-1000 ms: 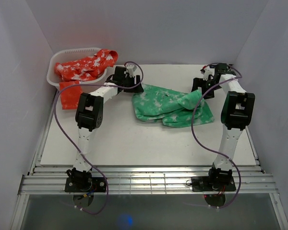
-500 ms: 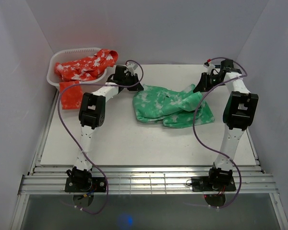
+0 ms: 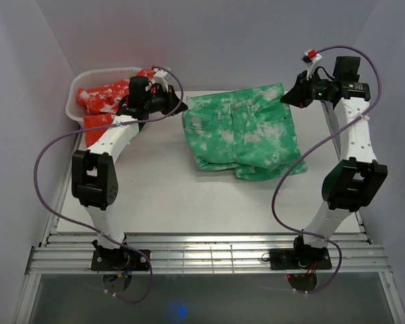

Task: Fold and stack the trousers
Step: Flatten the trousers out

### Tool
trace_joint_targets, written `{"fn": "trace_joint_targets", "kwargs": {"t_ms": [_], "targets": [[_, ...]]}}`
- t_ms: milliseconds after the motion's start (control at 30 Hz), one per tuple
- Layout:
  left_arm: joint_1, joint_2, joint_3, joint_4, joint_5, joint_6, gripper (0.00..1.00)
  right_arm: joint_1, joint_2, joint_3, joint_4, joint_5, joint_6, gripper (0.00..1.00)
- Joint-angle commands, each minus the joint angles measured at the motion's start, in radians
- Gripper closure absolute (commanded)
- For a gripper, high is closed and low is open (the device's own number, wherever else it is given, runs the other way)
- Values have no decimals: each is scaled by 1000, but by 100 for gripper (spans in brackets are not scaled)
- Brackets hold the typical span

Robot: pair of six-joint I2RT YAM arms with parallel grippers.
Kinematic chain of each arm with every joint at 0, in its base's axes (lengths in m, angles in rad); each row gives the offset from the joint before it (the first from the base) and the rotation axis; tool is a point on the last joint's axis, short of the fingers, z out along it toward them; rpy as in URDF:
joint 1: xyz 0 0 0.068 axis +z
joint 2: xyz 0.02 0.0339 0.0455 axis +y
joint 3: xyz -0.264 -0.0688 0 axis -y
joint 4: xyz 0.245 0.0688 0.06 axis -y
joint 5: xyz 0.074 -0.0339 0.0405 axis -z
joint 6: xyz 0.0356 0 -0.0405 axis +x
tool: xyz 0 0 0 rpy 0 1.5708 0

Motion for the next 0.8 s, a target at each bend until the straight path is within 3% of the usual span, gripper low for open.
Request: {"fn": "trace_joint_targets", "kwargs": {"t_ms": [0, 100, 300, 433, 567, 667, 767], "targets": [[5, -265, -171, 29, 54, 108, 100, -12, -77, -43, -75, -32, -123, 92], [8, -396, -328, 62, 22, 157, 100, -15, -175, -118, -57, 12, -169, 92], [8, -659, -462, 158, -151, 181, 100, -50, -321, -165, 75, 95, -106, 92], [6, -705, -424, 191, -222, 171, 100, -56, -399, -195, 279, 190, 7, 92], [-3, -685, -339, 203, -151, 125, 100, -56, -444, -159, 468, 325, 66, 92], [-59, -661, -279, 204, -124, 131, 100, -62, -470, -123, 550, 460, 68, 92], [-193, -657, -241, 211, -154, 228, 100, -78, -516, -137, 627, 609, 45, 92]]}}
